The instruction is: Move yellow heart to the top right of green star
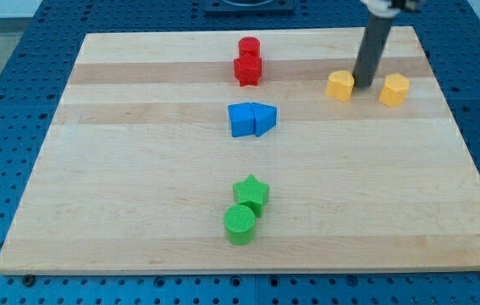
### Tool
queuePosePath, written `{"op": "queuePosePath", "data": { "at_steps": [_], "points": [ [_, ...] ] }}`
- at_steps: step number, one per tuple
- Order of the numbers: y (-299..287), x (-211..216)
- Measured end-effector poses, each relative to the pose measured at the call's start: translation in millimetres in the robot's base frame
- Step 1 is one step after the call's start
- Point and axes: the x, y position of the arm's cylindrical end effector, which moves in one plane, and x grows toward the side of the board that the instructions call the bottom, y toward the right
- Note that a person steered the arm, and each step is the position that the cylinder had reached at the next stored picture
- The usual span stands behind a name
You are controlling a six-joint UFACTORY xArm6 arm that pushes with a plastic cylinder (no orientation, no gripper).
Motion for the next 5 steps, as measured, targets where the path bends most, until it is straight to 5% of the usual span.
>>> {"op": "queuePosePath", "data": {
  "at_steps": [1,5],
  "points": [
    [-2,-55],
    [-36,23]
  ]
}}
